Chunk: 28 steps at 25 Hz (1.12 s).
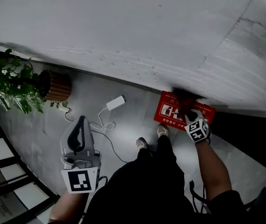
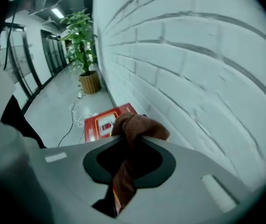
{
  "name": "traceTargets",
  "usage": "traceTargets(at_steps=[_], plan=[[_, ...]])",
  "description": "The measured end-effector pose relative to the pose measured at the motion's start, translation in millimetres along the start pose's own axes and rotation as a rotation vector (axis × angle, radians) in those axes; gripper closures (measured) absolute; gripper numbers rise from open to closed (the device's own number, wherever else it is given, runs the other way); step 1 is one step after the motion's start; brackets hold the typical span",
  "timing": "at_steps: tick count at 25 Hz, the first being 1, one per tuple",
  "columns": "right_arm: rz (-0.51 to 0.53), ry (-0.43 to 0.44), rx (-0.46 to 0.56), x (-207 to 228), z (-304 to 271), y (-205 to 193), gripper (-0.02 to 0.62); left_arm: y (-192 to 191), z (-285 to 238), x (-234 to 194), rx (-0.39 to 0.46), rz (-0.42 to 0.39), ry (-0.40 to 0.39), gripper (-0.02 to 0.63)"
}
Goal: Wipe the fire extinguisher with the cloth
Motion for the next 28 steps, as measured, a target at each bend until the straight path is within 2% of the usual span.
traceTargets(at_steps=[3,6,9,13,17,19,28], plan=[[0.092,0.112,0.058,-16.1,-55.8,59.9,0.541,-6.5,20.2,-23.2,-0.051,-0.02,0.092,0.606],[0.14,0.192,0.069,-27.7,-102.5,98.8,0.541,-10.1,44.0,-44.0,-0.114,-0.044,0.182,0.606],[0.176,0.249,-0.007,-31.6,-141.3,99.9,0.541,-10.0,70.2,-60.0,-0.174,-0.072,0.263,0.606],[0.172,0.302,-0.138,-28.8,-162.8,69.8,0.541,-9.0,100.5,-73.9,-0.229,-0.096,0.35,0.606],[0.175,0.295,-0.151,-19.7,-150.1,55.6,0.541,-12.7,105.1,-76.1,-0.232,-0.083,0.373,0.606],[0.142,0.272,-0.159,-11.8,-138.9,43.1,0.541,-14.6,96.5,-72.0,-0.222,-0.066,0.364,0.606],[0.013,0.092,-0.209,53.1,-44.7,-44.6,0.541,-3.6,23.0,-33.6,-0.099,-0.037,0.169,0.606]])
Point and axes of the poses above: the fingertips, and each gripper's own axes: z backward along the fingers, x to its right, y out of its top, the point moved 5 cm from there along z, backward along the fingers, and after that the axes turned 12 degrees about x, right-handed, at the moved point
